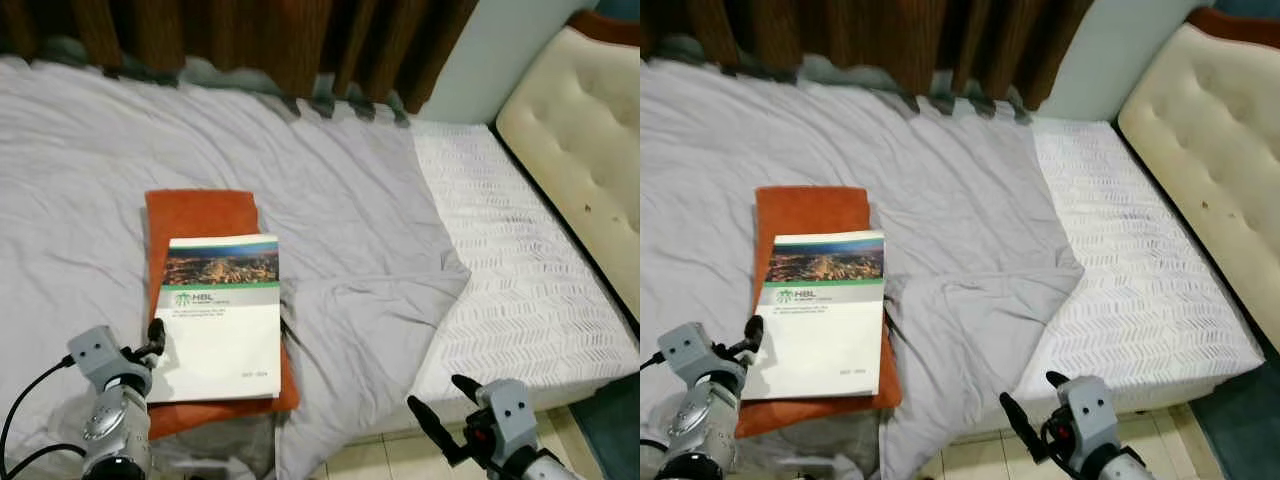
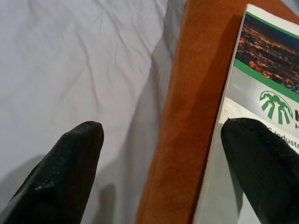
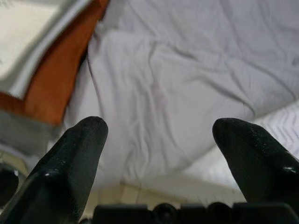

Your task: Clean up the room

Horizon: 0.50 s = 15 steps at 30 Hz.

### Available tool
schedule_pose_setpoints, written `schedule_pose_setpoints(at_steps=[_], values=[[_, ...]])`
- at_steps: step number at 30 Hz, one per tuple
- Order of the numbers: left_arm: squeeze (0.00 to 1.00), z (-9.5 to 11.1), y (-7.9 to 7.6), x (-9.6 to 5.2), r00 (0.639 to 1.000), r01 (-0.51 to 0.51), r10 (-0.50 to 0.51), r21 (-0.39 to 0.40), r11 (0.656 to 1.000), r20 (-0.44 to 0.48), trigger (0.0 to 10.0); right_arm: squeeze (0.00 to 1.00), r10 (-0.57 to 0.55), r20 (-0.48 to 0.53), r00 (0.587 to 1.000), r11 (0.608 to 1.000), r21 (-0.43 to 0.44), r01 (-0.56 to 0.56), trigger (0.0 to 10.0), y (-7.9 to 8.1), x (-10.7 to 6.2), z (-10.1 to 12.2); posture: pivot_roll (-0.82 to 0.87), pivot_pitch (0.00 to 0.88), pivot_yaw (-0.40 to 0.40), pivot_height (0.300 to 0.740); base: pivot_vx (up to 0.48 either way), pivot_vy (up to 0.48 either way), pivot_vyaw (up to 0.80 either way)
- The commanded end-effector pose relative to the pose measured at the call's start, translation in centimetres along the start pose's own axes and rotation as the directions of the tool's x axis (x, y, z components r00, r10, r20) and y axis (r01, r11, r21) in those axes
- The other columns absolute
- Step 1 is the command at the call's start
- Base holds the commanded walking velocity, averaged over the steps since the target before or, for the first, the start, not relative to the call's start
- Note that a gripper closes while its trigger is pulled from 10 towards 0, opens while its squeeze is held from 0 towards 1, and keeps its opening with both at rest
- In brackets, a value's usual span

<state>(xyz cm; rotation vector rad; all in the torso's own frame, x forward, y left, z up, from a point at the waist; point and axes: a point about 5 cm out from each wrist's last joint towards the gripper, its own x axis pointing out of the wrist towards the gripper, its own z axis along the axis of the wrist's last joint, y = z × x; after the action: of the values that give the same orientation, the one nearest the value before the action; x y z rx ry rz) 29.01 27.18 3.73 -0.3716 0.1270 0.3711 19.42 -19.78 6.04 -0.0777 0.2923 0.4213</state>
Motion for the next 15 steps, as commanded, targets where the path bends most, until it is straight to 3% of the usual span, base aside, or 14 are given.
schedule_pose_setpoints(at_steps=[1, 5, 10, 15], values=[[0.00, -0.8, -0.3, -0.4, 1.000, 0.021, -0.022, -0.045, 0.999, -0.013, 10.0, 0.00, -0.011, -0.027, 1.000, 1.000, -0.001, 0.011, 10.0, -0.5, -0.8, -0.2, -0.17, 0.300, -0.275, 0.740, 0.000, 0.000, 0.00], [0.00, -0.3, -0.9, -0.3, 0.994, 0.103, -0.101, -0.079, 0.991, 0.033, 10.0, 0.00, -0.012, -0.035, 0.999, 1.000, 0.003, 0.013, 10.0, -0.4, -0.8, -0.2, -0.17, 0.293, -0.271, 0.740, 0.000, 0.000, 0.00], [0.00, 0.6, -1.0, -0.4, 0.985, 0.157, -0.153, -0.046, 0.987, 0.078, 10.0, 0.00, -0.015, -0.038, 0.999, 1.000, 0.007, 0.016, 10.0, -0.2, -0.8, -0.3, -0.16, 0.283, -0.253, 0.740, 0.000, 0.000, 0.00], [0.00, -0.6, -0.9, -0.6, 0.984, 0.176, -0.176, -0.069, 0.982, 0.009, 10.0, 0.00, -0.021, -0.040, 0.999, 1.000, 0.016, 0.022, 10.0, -0.1, -0.7, -0.5, -0.16, 0.283, -0.247, 0.740, 0.000, 0.000, 0.00]])
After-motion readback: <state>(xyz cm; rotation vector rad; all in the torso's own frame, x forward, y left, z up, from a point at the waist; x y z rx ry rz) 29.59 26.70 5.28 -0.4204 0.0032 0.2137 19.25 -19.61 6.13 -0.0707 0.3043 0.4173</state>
